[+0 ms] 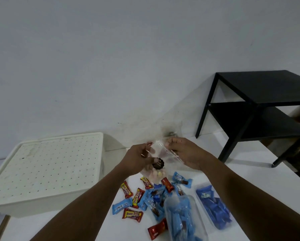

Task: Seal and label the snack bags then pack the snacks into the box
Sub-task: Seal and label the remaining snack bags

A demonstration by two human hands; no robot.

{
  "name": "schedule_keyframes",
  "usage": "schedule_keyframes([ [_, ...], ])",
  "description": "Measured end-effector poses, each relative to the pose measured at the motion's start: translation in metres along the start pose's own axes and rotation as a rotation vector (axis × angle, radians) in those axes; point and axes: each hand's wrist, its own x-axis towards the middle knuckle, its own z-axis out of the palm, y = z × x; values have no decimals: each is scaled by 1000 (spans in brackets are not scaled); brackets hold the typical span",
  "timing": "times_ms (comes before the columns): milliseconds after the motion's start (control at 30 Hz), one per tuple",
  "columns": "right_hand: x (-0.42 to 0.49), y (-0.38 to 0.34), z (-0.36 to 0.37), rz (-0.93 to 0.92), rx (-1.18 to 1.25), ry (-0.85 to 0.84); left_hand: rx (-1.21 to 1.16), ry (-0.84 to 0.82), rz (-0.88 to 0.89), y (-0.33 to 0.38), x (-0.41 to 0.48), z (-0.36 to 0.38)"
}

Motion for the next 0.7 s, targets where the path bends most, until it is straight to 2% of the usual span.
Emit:
schedule_keyframes([
  [167,25,24,-29,21,84,95,-97,190,-85,-28,31,20],
  [300,45,61,-40,61,53,125,-157,295,-188,-54,58,38],
  [600,113,110,-66,174,-48,274,-189,360,-307,-97,118,92],
  [700,134,120,-81,191,-74,285,-126,358,-334,-105,133,103],
])
